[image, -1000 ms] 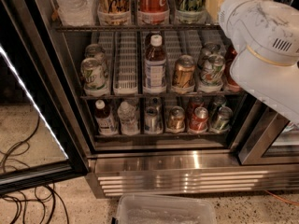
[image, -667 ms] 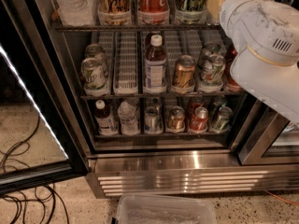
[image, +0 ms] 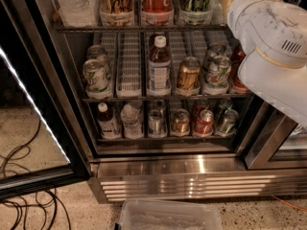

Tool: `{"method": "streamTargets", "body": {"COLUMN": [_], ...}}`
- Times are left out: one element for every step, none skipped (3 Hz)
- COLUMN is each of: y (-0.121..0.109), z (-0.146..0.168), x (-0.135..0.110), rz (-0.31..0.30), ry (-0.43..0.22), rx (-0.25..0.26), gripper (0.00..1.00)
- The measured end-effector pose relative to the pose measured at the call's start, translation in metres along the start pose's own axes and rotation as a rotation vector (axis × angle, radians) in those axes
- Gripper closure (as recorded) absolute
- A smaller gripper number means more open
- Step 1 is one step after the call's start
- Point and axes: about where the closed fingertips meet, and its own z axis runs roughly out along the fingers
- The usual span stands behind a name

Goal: Pick water bottle from top shelf of fridge

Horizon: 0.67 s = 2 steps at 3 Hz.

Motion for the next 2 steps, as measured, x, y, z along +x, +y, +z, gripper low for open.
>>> {"method": "streamTargets", "body": {"y": [0.0,0.0], "z": [0.0,-0.004], "x": [-0.008,-0.028], "rz": [-0.031,-0.031], "ry": [-0.018,-0.054], "rx": [-0.006,-0.018], "gripper": [1.0,1.0]}}
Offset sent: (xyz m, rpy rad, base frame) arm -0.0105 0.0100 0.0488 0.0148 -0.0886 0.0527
